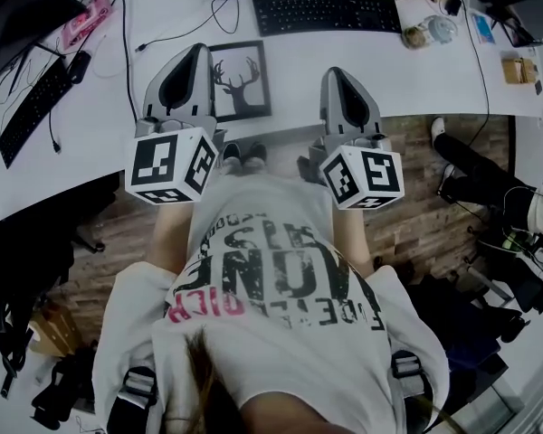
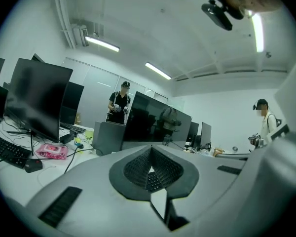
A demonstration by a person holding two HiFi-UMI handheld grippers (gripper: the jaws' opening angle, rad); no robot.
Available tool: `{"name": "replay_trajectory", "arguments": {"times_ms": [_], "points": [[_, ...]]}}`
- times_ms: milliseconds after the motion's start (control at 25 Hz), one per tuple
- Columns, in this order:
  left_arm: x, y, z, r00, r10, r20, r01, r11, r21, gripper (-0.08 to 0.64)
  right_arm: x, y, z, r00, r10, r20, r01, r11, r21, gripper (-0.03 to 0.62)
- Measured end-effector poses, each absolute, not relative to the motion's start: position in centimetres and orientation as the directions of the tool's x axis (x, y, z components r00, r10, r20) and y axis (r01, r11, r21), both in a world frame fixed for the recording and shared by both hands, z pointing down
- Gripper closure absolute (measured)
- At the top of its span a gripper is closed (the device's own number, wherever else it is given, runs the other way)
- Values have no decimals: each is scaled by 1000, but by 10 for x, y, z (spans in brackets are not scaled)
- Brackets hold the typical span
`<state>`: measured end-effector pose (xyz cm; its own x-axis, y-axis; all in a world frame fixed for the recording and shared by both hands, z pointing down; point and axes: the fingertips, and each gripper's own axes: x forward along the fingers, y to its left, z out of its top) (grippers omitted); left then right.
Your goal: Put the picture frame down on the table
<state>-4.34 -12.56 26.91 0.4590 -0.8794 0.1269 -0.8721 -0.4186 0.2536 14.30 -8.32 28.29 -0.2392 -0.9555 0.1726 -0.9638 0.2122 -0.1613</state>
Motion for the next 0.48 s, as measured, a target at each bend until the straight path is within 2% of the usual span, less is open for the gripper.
{"name": "replay_trajectory", "arguments": {"times_ms": [480], "points": [[-52, -104, 241, 462, -885, 59, -866, -437, 242, 558, 129, -69, 257, -283, -950, 130, -954, 265, -141, 592]]}}
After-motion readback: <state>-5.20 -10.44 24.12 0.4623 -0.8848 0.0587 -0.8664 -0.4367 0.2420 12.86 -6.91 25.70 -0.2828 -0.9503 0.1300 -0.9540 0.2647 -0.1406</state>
